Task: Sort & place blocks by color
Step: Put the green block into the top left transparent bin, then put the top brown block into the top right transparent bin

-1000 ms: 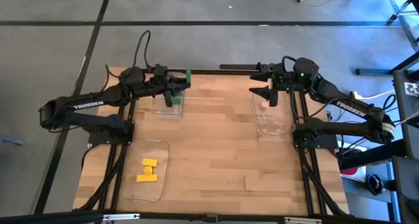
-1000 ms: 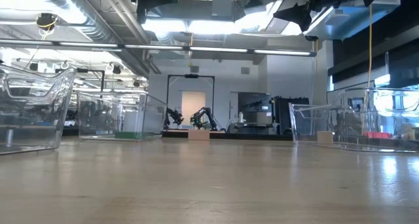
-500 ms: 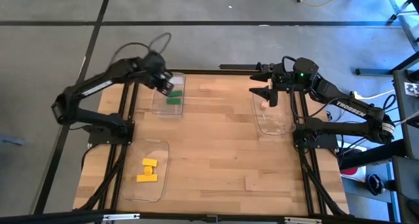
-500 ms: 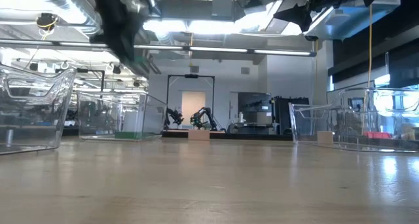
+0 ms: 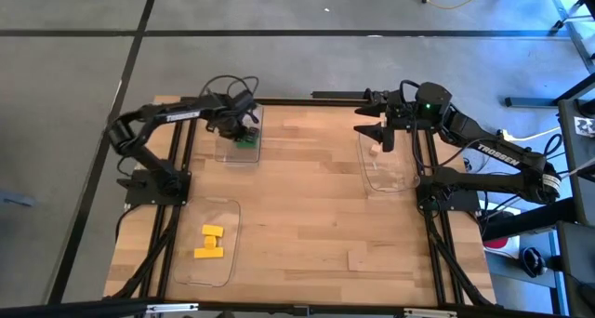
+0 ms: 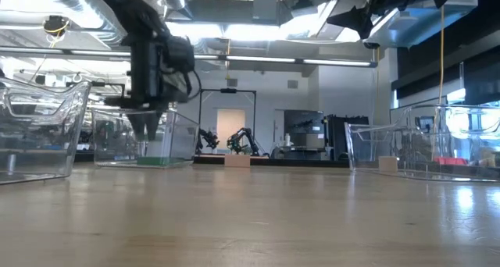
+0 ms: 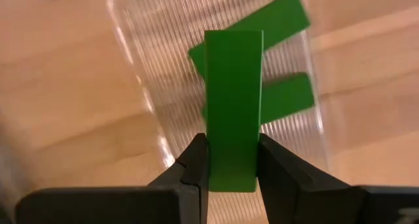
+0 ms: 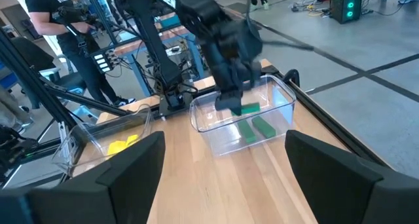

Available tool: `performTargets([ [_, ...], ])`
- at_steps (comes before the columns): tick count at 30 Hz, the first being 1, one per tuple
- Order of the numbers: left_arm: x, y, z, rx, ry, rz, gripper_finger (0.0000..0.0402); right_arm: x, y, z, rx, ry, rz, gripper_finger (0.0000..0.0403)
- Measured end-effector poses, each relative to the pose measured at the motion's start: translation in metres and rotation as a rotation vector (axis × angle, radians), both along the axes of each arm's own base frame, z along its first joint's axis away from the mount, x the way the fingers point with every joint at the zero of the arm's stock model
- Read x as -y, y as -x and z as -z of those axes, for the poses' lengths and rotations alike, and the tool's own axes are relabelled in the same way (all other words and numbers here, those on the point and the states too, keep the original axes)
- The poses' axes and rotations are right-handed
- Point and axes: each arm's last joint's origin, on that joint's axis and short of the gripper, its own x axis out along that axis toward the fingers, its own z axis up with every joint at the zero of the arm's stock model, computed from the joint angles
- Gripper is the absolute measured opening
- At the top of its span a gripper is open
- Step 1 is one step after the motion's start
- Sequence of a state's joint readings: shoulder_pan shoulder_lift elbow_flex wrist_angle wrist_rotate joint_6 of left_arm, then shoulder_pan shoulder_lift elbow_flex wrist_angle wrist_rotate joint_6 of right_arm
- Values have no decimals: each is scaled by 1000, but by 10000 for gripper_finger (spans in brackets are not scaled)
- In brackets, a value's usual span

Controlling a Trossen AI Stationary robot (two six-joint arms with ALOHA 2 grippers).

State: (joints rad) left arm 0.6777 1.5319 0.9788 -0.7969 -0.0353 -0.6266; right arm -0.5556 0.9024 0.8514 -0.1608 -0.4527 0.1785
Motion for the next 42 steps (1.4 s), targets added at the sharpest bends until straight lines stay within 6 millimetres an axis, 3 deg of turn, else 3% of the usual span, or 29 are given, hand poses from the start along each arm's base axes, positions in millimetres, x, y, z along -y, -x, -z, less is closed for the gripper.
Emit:
performTargets([
  [5,-4,-7,20,-37,42,-15,82,0,0,0,0,0,0,319],
  [12,-9,-12,23,-14,-14,-28,83,0,0,0,0,0,0,319],
  [19,-10,-12,22,-9,-9,-23,187,0,0,0,0,0,0,319],
  [23,-13,-7,13,50,13,-5,225,0,0,0,0,0,0,319],
  [26,-18,-1,-11,128,-25,10,237,0,0,0,0,0,0,319],
  [32,-15,16,-101,431,-376,83,241,0,0,0,0,-1,0,319],
  [37,20,34,-172,777,-703,292,241,0,0,0,2,0,0,319],
  [40,46,42,-197,929,-846,418,242,0,0,-1,10,5,0,319],
  [42,61,43,-201,1018,-903,476,242,0,-1,-2,20,6,0,319],
])
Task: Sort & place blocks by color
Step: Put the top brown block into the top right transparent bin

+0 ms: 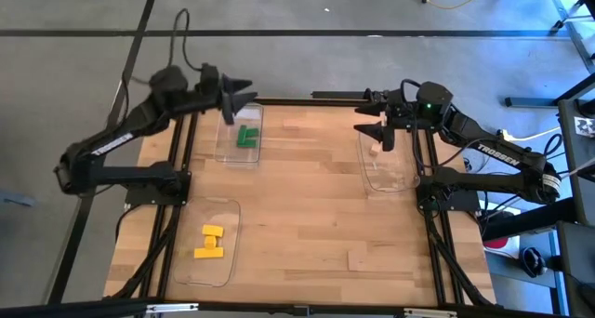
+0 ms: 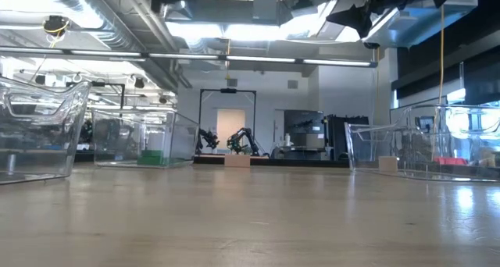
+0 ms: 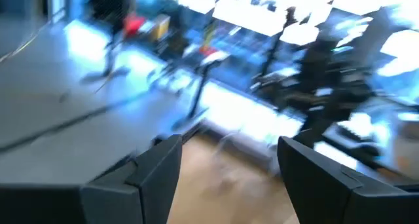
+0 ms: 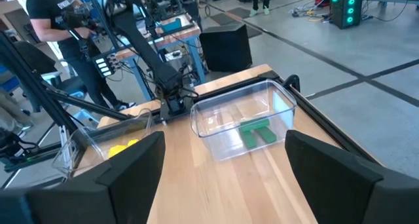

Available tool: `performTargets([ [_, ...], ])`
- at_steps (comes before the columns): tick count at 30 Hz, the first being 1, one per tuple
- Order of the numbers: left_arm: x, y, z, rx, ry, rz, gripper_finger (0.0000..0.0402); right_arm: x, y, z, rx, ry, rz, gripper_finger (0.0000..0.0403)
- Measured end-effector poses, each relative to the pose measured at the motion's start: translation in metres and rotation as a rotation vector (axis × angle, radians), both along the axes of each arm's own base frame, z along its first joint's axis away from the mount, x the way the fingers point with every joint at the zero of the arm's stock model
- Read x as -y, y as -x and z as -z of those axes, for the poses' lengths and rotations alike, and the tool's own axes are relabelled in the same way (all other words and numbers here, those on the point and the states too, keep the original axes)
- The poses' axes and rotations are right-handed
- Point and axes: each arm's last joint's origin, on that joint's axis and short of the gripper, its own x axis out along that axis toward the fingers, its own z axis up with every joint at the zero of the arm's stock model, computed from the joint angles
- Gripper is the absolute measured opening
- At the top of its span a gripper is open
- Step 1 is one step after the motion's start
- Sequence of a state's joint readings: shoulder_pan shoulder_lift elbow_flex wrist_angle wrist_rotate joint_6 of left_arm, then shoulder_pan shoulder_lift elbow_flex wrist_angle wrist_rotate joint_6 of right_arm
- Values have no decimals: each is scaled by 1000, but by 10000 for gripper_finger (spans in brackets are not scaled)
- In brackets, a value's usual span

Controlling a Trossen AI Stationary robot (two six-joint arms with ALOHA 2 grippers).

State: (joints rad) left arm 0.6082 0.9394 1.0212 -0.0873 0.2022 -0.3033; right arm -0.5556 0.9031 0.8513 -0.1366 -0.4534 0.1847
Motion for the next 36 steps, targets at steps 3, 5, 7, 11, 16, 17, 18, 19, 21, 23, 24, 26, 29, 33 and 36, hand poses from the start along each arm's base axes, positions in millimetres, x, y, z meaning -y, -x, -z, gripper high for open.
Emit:
performTargets([
  [3,17,-2,10,102,-64,80,242,0,0,-2,16,-11,3,319],
  [5,27,-5,20,181,-91,128,242,0,0,-2,22,-8,3,319],
  [7,33,-7,30,241,-112,164,242,0,0,-3,32,-2,3,319],
  [11,36,-10,39,259,-103,168,242,0,-1,-4,39,3,3,319],
  [16,35,-10,38,266,-106,156,242,0,-1,-4,39,3,3,319],
  [17,35,-10,38,267,-106,154,242,0,-1,-4,39,3,3,319],
  [18,35,-10,38,268,-106,152,242,0,-1,-4,39,3,4,319],
  [19,35,-10,38,268,-106,151,242,1,-1,-4,39,3,8,319],
  [21,35,-10,38,268,-108,150,242,1,-1,-4,38,4,15,319],
  [23,35,-10,38,267,-110,149,242,1,-1,-4,38,-3,19,319],
  [24,35,-10,38,268,-111,149,242,1,-1,-4,42,-38,27,319],
  [26,35,-10,37,278,-111,150,242,3,-3,-2,45,-118,50,319],
  [29,36,-9,34,311,-111,153,242,10,-17,7,25,-222,70,319],
  [33,37,-7,29,357,-137,171,242,24,-53,27,-84,-270,43,319],
  [36,37,-7,28,366,-141,172,242,40,-84,43,-164,-253,27,319],
])
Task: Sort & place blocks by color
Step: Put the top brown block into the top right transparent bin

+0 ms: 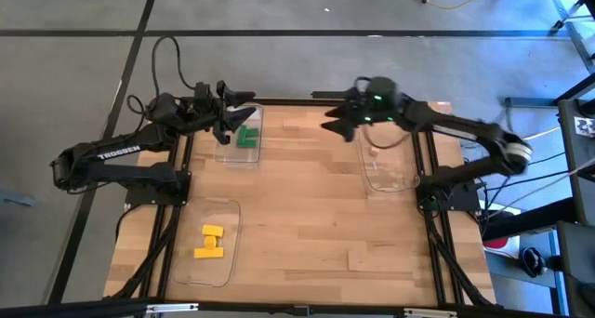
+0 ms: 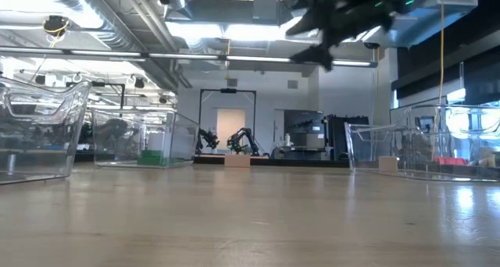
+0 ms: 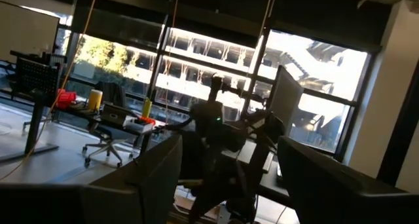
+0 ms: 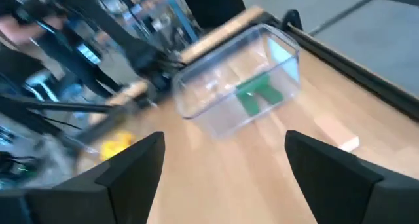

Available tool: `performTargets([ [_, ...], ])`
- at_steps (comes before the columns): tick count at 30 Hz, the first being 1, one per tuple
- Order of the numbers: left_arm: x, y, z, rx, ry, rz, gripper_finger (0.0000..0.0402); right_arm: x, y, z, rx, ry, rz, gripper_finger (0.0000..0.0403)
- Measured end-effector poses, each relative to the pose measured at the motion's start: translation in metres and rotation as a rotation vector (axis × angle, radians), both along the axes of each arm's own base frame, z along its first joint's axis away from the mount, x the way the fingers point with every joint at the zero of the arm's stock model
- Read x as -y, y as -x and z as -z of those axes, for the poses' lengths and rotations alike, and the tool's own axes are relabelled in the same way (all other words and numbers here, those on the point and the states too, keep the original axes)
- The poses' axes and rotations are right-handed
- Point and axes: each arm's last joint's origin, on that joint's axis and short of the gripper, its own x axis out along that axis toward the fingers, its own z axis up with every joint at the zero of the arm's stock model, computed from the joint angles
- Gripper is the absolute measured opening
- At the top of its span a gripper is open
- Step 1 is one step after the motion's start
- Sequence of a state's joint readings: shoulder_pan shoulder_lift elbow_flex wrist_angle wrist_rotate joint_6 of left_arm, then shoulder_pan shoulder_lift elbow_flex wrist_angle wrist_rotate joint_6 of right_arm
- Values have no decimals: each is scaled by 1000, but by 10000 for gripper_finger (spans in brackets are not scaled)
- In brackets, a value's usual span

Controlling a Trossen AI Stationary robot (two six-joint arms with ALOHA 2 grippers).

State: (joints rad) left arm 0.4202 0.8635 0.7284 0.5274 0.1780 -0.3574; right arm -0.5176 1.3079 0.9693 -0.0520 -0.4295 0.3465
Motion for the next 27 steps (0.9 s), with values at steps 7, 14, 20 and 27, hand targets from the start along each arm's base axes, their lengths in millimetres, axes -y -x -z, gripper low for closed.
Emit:
performTargets([
  [7,0,0,0,7,31,13,242,37,-73,35,-156,250,-63,319],
  [14,0,0,0,16,58,7,242,72,-114,75,-369,387,-81,319],
  [20,-1,0,0,21,61,1,242,92,-132,106,-490,410,-143,319],
  [27,-2,1,0,30,79,-33,242,106,-148,130,-601,339,-151,317],
])
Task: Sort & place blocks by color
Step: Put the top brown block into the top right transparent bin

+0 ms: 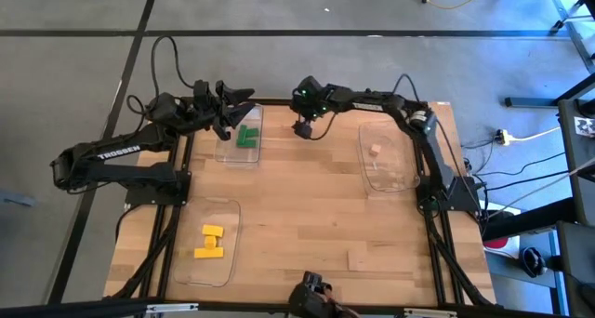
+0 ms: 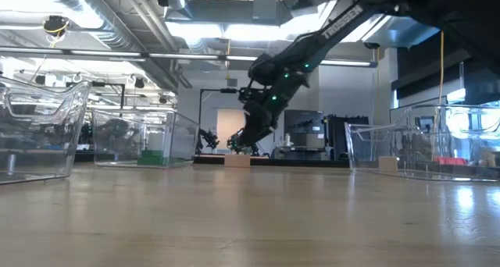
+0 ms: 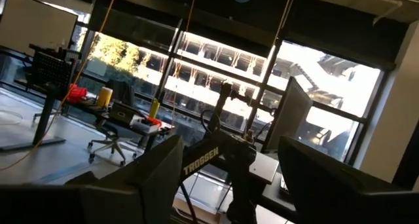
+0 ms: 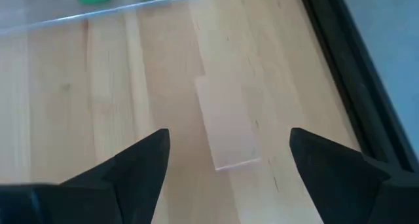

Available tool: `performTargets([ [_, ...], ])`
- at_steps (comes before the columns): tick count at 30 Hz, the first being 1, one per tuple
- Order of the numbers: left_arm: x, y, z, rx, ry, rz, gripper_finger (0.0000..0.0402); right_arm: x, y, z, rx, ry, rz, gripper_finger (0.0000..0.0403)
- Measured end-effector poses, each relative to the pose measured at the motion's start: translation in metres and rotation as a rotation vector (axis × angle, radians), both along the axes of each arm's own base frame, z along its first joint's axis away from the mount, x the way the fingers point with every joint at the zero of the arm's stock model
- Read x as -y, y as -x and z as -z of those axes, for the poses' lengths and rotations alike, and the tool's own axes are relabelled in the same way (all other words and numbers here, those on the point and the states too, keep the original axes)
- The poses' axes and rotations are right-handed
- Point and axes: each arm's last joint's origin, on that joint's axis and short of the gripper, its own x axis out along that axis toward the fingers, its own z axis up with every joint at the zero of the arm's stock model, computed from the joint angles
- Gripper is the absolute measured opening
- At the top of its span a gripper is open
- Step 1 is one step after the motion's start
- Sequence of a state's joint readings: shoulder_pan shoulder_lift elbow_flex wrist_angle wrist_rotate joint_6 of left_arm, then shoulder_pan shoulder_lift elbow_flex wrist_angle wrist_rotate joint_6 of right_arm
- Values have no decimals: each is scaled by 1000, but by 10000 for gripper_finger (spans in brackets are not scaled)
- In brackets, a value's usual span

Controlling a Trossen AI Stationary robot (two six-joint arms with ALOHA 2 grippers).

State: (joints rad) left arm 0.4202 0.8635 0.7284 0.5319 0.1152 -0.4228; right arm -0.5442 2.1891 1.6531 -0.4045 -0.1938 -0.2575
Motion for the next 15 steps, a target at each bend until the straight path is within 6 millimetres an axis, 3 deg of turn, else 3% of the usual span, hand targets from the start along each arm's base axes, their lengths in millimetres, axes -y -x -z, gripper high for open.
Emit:
performTargets([
  [3,0,0,0,5,15,3,242,4,-6,1,-10,-34,36,299],
  [6,0,0,0,6,18,5,242,6,-10,-3,-15,-61,67,254],
  [9,0,0,0,8,21,6,242,7,-12,-11,-8,-87,103,178],
  [13,0,0,0,8,21,6,242,5,-12,-15,-16,-137,157,40],
  [15,0,0,0,8,21,7,242,3,-12,-14,-22,-162,183,15],
])
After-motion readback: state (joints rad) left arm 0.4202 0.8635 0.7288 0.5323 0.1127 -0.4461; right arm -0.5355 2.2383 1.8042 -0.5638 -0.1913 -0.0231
